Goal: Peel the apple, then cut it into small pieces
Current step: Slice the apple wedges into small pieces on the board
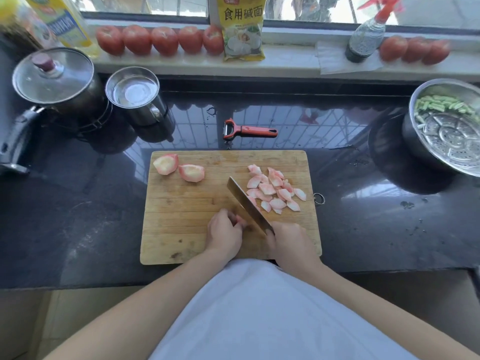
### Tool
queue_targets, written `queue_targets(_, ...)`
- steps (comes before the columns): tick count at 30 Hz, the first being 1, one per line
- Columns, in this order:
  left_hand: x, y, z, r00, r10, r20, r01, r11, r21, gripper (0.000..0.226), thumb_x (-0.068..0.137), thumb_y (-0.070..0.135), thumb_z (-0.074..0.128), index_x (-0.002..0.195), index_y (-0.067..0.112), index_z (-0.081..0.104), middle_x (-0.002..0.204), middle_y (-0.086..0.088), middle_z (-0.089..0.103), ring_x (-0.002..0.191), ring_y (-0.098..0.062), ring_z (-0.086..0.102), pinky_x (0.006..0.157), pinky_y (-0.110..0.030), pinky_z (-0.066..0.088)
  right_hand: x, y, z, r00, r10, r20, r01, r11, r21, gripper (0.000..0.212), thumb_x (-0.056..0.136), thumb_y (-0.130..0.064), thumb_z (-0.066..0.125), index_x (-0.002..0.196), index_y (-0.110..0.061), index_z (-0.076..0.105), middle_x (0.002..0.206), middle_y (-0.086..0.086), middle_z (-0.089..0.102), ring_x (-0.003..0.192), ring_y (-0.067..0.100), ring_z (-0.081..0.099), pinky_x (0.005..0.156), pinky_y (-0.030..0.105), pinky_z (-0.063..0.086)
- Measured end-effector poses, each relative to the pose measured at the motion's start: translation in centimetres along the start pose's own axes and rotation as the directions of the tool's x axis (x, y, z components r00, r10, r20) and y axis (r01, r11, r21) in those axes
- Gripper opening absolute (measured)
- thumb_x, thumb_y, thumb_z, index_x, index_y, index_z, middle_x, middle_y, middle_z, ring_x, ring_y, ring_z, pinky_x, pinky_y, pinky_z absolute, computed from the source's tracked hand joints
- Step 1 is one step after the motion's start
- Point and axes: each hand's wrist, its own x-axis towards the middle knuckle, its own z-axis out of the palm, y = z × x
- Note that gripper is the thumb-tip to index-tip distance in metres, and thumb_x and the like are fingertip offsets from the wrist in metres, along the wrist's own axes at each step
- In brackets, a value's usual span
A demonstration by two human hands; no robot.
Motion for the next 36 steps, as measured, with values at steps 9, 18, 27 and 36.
queue_targets(9, 0.1, -0.2, 0.1, 0.999, -0.036, 0.003, 0.036, 0.999, 0.006, 0.013, 0.095, 0.023, 0.069, 0.090, 0.021, 0.057, 0.102, -0.002, 0.065, 0.098, -0.023, 0.058, 0.076, -0.032, 0.037, -3.1, 1.6, -1.3, 0.990, -0.119, 0.070, 0.123, 0.990, -0.064, 0.024, 0.100, -0.025, 0.048, 0.078, -0.018, 0.041, 0.077, 0.009, 0.065, 0.072, 0.035, 0.060, 0.058, 0.038, 0.040)
queue_targets(18, 0.2, 0.1, 0.3, 0.998, -0.069, 0.003, 0.069, 0.998, 0.013, 0.012, 0.096, 0.025, 0.067, 0.094, 0.020, 0.057, 0.101, 0.001, 0.062, 0.096, -0.023, 0.056, 0.076, -0.032, 0.038, -3.8, 2.4, -1.2, 0.988, -0.148, 0.039, 0.152, 0.981, -0.125, 0.020, 0.095, -0.019, 0.056, 0.075, -0.018, 0.054, 0.071, 0.009, 0.066, 0.065, 0.037, 0.060, 0.057, 0.042, 0.050)
queue_targets(27, 0.3, 0.2, 0.2, 0.994, -0.107, -0.010, 0.107, 0.994, -0.009, 0.014, 0.093, 0.021, 0.070, 0.104, 0.013, 0.067, 0.107, -0.006, 0.070, 0.106, -0.031, 0.063, 0.084, -0.032, 0.046, -1.8, 1.6, 0.3, 0.986, -0.049, 0.159, 0.085, 0.969, -0.233, 0.019, 0.099, -0.021, 0.043, 0.096, -0.013, 0.060, 0.091, 0.013, 0.065, 0.084, 0.037, 0.061, 0.066, 0.037, 0.047)
queue_targets(36, -0.1, 0.6, 0.1, 0.997, -0.078, -0.029, 0.078, 0.997, -0.007, 0.009, 0.093, 0.019, 0.070, 0.093, 0.017, 0.062, 0.104, -0.006, 0.069, 0.106, -0.031, 0.062, 0.086, -0.036, 0.048, 0.5, -0.5, 1.7, 0.995, -0.098, -0.017, 0.096, 0.991, -0.091, 0.022, 0.099, -0.024, 0.046, 0.087, -0.014, 0.061, 0.083, 0.013, 0.068, 0.077, 0.040, 0.063, 0.060, 0.041, 0.048)
